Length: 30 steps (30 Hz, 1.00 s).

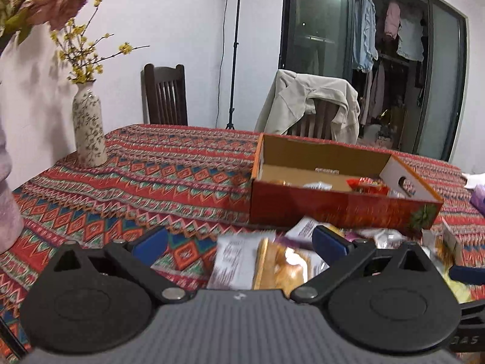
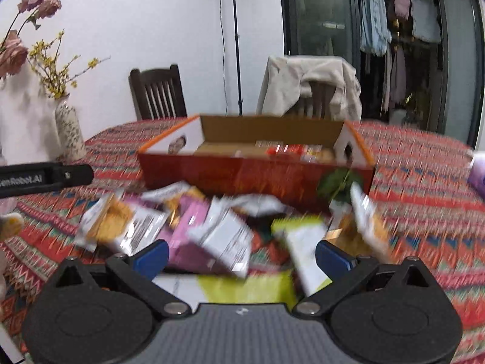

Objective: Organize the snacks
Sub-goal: 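Move both grippers back to the snack pile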

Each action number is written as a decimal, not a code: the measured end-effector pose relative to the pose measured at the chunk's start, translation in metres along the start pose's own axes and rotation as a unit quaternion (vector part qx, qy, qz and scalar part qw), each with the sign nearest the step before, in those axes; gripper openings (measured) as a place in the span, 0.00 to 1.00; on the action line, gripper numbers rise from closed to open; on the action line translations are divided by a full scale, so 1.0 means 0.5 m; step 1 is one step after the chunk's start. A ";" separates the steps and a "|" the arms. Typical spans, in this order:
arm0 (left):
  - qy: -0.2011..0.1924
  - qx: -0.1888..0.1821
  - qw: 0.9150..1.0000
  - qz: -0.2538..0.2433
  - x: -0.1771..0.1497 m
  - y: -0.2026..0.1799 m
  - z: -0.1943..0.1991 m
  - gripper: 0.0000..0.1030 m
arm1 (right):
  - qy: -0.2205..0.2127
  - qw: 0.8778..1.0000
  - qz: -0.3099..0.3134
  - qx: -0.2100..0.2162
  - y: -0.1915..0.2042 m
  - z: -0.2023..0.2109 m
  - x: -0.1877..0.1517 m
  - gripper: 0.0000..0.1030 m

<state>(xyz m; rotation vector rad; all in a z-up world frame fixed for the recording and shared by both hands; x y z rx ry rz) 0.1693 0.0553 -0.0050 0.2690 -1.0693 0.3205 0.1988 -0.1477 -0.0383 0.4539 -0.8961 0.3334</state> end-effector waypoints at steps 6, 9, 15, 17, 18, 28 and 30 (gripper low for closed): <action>0.002 0.008 1.000 0.019 -0.032 0.044 0.038 1.00 | 0.010 0.999 -0.023 -0.040 0.021 -0.051 -0.009 1.00; 0.010 0.016 1.000 0.024 -0.048 0.066 0.045 1.00 | 0.020 0.997 -0.023 -0.076 0.031 -0.087 -0.013 1.00; 0.015 0.025 0.999 0.038 -0.055 0.099 0.053 1.00 | 0.023 0.996 0.030 -0.081 0.061 -0.065 -0.046 1.00; 0.014 0.020 0.999 0.040 -0.056 0.095 0.057 1.00 | 0.026 0.996 0.051 -0.071 0.070 -0.046 -0.052 1.00; 0.014 0.017 0.999 0.040 -0.058 0.090 0.059 1.00 | 0.025 0.995 0.063 -0.067 0.074 -0.033 -0.056 1.00; 0.022 -0.002 0.999 0.041 -0.098 0.051 0.080 1.00 | -0.023 0.999 0.033 -0.032 0.072 0.091 -0.071 1.00; 0.027 -0.006 0.999 0.045 -0.104 0.051 0.079 1.00 | -0.018 1.000 0.009 -0.019 0.069 0.098 -0.075 1.00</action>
Point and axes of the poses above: each gripper's, at about its wrist camera, not at the fingertips, and z roughly against the way its jaws point, y to its left, x to its top, the point moved 8 cm from there along -z, roughly the way its jaws point, and after that the axes turned 14 degrees about x, right-handed, at the moved point
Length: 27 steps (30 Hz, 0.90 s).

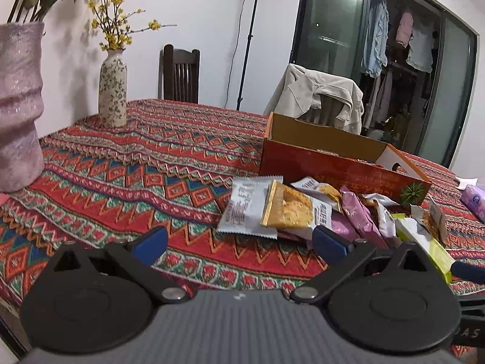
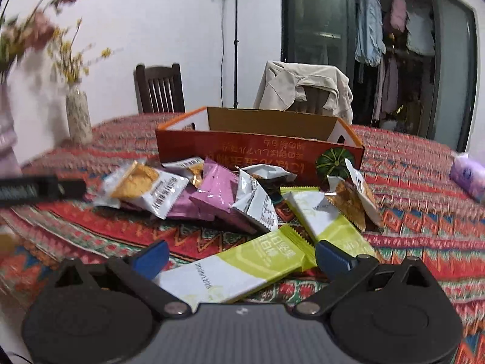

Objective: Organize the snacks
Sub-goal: 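Move both grippers back to the snack pile, then grasp the green-white bar with the right gripper while the left grasps a cookie packet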

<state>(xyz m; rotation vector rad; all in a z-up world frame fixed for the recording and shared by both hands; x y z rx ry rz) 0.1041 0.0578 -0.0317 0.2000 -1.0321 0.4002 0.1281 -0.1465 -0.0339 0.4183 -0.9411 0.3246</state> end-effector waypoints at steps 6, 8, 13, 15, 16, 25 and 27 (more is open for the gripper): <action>-0.003 0.000 1.000 0.002 -0.002 0.014 0.008 1.00 | 0.030 0.996 -0.088 0.008 -0.016 -0.043 -0.025 0.95; -0.007 -0.001 1.000 0.006 -0.002 0.020 0.012 1.00 | 0.025 0.993 -0.113 0.006 -0.022 -0.060 -0.021 0.93; -0.005 -0.004 1.000 0.011 -0.005 0.028 0.013 1.00 | 0.039 0.996 -0.078 -0.030 -0.016 -0.100 -0.012 0.89; -0.005 -0.006 1.000 0.012 -0.005 0.030 0.012 1.00 | 0.044 0.997 -0.049 -0.035 -0.012 -0.097 -0.019 0.84; -0.004 -0.007 1.000 0.014 -0.005 0.030 0.011 1.00 | 0.045 0.998 -0.039 -0.032 -0.013 -0.093 -0.021 0.80; 0.000 -0.031 0.999 0.021 -0.015 0.033 0.009 1.00 | 0.053 0.999 0.005 -0.011 -0.048 -0.047 -0.034 0.45; 0.003 -0.030 0.999 0.022 -0.013 0.039 0.006 1.00 | 0.048 0.999 -0.001 -0.012 -0.054 -0.042 -0.031 0.36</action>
Point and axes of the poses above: each gripper's, at about its wrist camera, not at the fingertips, and z roughly against the way its jaws point, y to its left, x to its top, the point moved 8 cm from there along -z, roughly the way its jaws point, and after that the axes turned 14 degrees about x, right-handed, at the moved point
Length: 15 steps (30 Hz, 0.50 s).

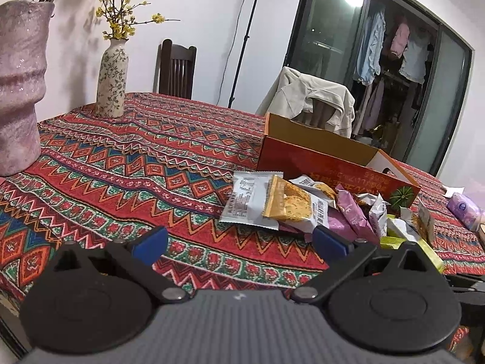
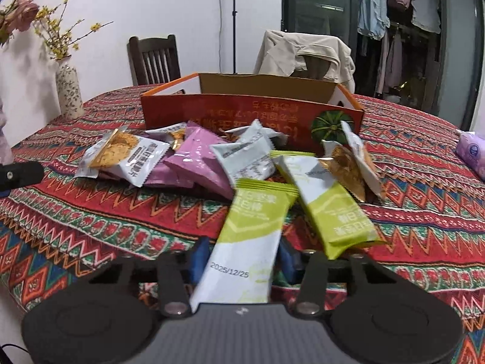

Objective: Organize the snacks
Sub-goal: 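Grasp the green-white bar with the right gripper while the left grasps a cookie packet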

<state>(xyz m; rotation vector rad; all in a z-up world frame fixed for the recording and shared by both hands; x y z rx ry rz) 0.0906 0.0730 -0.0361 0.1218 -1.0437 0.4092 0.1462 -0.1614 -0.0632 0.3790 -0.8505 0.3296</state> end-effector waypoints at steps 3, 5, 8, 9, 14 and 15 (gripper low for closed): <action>-0.006 -0.001 1.000 -0.002 0.008 0.003 0.002 1.00 | -0.022 1.000 0.004 0.003 0.002 0.012 0.004 0.34; -0.010 0.001 1.000 -0.005 0.015 0.003 -0.002 1.00 | -0.036 0.999 0.014 0.001 0.006 0.021 0.009 0.34; -0.013 0.007 1.000 -0.008 0.029 0.000 -0.017 1.00 | -0.055 0.998 0.018 0.007 0.008 0.034 0.023 0.34; -0.014 0.009 1.000 -0.011 0.035 -0.002 -0.024 1.00 | -0.061 0.998 0.019 0.008 0.007 0.039 0.028 0.34; -0.013 0.022 0.999 -0.037 0.054 -0.026 -0.065 1.00 | -0.082 0.996 0.022 0.010 -0.001 0.050 0.056 0.34; -0.014 0.023 0.999 -0.046 0.057 -0.034 -0.073 1.00 | -0.084 0.996 0.021 0.008 -0.005 0.050 0.062 0.34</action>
Point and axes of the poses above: each gripper's, at about its wrist camera, not at the fingertips, and z roughly against the way its jaws point, y to its left, x to its top, the point moved 8 cm from there along -z, roughly the way its jaws point, and after that the axes turned 14 degrees about x, right-handed, at the moved point
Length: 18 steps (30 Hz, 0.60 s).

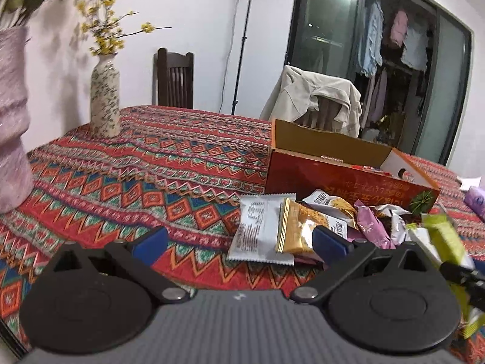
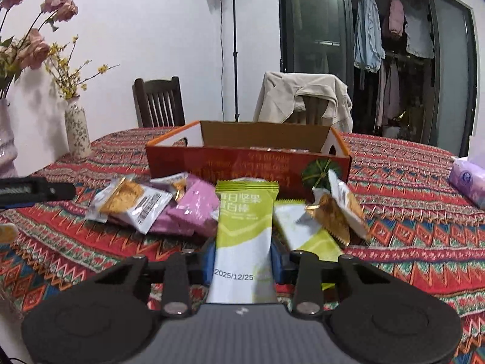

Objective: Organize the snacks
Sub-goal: 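Grasp the green-white bar with the right gripper while the left grasps a cookie packet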

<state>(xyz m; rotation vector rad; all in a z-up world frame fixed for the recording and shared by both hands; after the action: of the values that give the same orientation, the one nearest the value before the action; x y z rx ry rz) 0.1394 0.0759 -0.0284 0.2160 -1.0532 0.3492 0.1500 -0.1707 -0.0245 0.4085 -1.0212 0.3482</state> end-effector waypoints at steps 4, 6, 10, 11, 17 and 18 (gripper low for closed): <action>0.009 -0.002 1.000 -0.020 0.004 -0.029 -0.027 1.00 | -0.008 1.000 0.004 -0.005 -0.008 -0.010 0.025 0.34; 0.006 -0.011 0.999 -0.033 0.005 -0.053 -0.028 1.00 | -0.015 1.000 0.002 -0.007 -0.012 -0.014 0.037 0.34; -0.001 -0.022 0.998 -0.060 0.008 -0.109 -0.034 1.00 | -0.025 1.000 -0.005 -0.008 -0.025 -0.028 0.051 0.34; -0.002 -0.023 0.997 -0.067 0.008 -0.124 -0.036 1.00 | -0.028 1.000 -0.008 -0.008 -0.029 -0.031 0.052 0.34; 0.000 0.008 0.991 -0.131 -0.014 -0.203 -0.071 1.00 | -0.036 0.999 -0.026 -0.003 -0.060 -0.047 0.055 0.34; 0.004 0.015 0.990 -0.138 -0.020 -0.211 -0.080 1.00 | -0.038 0.999 -0.028 -0.001 -0.065 -0.048 0.053 0.34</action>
<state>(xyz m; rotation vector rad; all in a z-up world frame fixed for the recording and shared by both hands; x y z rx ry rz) 0.2074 -0.0099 -0.0571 0.3833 -0.9949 0.1162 0.1954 -0.1851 -0.0177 0.4499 -1.0811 0.2827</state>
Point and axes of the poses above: each gripper's, at about its wrist camera, not at the fingertips, and z roughly against the way its jaws point, y to its left, x to its top, the point moved 8 cm from there along -z, roughly the way its jaws point, and after that the axes turned 14 degrees about x, right-handed, at the moved point
